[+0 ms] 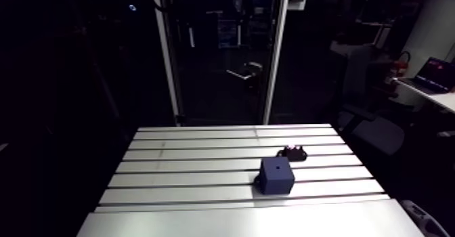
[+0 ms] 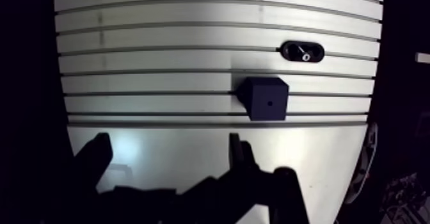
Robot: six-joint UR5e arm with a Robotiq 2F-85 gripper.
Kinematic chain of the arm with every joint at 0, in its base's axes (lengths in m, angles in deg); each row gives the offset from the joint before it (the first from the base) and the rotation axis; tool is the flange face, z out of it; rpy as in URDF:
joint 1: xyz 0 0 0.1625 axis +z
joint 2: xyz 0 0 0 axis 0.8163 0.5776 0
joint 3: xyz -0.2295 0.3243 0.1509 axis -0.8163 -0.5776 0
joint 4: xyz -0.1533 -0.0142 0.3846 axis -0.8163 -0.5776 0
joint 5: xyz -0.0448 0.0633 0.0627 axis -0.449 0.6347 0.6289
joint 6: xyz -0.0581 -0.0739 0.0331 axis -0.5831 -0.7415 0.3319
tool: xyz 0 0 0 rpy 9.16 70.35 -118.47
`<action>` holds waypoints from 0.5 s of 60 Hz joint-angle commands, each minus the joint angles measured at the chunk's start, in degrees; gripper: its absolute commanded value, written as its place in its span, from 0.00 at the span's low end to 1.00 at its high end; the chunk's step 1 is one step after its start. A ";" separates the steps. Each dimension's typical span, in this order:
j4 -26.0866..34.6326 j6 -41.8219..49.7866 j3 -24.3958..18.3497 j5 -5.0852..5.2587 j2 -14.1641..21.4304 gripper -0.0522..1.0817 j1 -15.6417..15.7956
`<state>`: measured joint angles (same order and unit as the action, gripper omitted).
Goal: Pick up the M10 bolt and insert it into the hole until fully seated.
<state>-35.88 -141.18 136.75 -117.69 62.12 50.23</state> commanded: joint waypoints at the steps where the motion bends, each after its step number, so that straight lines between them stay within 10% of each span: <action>1: 0.00 0.00 -0.07 0.00 0.00 0.06 0.00; 30: 0.18 0.00 -0.19 0.00 -0.17 0.06 0.00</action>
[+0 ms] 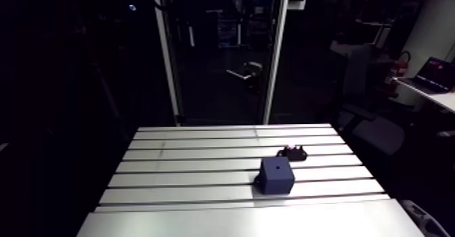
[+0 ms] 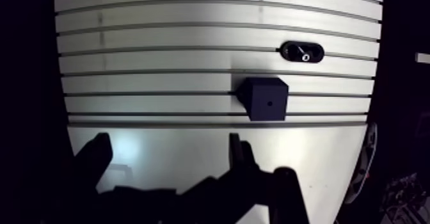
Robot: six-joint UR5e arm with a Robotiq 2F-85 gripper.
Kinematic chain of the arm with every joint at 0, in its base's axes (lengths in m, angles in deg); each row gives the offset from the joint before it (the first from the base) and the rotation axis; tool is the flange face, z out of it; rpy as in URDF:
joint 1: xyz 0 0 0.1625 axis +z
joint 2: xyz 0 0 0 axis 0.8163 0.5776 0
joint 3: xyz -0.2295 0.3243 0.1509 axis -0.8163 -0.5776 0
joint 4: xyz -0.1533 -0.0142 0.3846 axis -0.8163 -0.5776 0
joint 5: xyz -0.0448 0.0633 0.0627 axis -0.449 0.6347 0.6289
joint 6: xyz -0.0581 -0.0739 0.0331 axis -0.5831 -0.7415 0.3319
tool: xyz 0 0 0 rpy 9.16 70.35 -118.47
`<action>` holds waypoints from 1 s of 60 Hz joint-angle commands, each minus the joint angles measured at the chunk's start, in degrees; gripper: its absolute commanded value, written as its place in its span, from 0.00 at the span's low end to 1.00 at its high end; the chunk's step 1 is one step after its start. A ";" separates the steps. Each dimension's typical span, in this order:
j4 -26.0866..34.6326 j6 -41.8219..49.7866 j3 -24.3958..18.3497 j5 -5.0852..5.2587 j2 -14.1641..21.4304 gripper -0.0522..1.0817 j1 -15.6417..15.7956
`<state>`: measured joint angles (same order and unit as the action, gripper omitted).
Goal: Pick up the M10 bolt and insert it into the hole until fully seated.
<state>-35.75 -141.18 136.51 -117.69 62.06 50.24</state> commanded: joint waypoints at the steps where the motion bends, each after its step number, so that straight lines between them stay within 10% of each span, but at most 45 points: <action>1: 0.04 0.00 0.05 0.00 -0.12 0.06 0.00; 60: -0.56 -4.84 0.76 0.09 -0.47 0.06 -4.91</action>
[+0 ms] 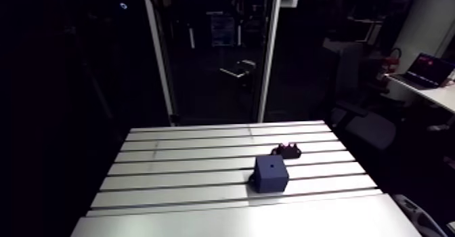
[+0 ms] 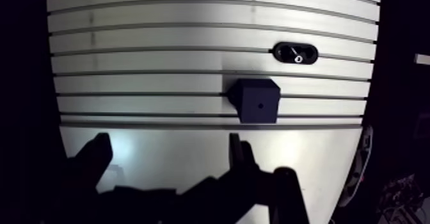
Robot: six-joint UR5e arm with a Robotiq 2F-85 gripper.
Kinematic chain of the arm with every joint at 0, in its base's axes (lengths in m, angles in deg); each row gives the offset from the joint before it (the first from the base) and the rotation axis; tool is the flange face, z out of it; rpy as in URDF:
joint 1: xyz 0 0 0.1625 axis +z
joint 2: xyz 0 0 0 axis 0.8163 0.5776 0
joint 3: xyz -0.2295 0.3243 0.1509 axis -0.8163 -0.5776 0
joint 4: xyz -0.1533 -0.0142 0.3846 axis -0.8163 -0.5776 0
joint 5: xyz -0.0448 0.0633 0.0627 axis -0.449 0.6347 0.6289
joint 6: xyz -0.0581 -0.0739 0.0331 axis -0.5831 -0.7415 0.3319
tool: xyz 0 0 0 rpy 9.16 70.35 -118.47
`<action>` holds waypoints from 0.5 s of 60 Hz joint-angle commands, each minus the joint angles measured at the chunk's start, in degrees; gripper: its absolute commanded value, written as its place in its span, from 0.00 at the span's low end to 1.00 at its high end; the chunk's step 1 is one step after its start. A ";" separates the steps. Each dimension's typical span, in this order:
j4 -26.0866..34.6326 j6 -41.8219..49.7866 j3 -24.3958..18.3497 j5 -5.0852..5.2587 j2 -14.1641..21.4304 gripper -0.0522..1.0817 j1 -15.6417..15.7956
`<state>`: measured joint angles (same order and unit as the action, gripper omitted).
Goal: Pick up the M10 bolt and insert it into the hole until fully seated.
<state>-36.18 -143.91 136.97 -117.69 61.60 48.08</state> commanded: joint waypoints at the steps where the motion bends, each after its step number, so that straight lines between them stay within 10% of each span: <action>1: -0.14 -2.63 0.31 0.09 -0.01 0.06 -3.14; 30: -11.25 -12.09 7.07 0.17 0.18 0.06 -10.15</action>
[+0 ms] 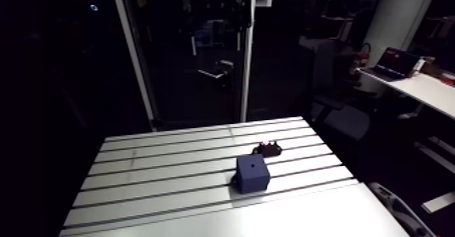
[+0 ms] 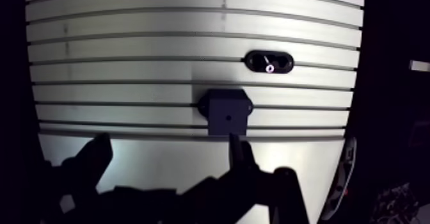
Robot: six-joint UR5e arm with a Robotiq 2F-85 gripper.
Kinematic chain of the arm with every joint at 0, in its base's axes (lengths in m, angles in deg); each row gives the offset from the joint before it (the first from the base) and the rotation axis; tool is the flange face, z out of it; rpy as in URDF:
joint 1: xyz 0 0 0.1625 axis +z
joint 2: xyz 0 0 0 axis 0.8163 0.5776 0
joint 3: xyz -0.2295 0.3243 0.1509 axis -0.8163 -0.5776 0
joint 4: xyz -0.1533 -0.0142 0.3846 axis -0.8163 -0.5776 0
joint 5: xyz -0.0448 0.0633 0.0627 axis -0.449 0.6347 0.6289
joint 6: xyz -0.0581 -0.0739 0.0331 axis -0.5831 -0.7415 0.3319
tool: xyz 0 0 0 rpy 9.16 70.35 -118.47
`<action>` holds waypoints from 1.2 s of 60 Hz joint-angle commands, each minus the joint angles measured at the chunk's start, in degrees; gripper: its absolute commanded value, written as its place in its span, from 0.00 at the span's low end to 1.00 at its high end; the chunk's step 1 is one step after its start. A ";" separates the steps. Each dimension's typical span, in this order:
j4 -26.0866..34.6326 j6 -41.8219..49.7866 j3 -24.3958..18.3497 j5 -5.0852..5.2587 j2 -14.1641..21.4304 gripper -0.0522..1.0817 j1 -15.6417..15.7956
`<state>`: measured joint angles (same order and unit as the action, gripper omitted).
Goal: Pick up the M10 bolt and insert it into the hole until fully seated.
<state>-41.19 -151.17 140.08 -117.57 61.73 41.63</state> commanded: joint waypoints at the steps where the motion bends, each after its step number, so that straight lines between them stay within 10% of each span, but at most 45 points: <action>1: -6.25 -4.82 3.95 0.05 0.05 0.06 -3.71; 72: -31.68 -8.74 20.23 1.33 -5.23 0.06 -13.15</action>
<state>-68.67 -160.14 156.88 -116.94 56.80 30.32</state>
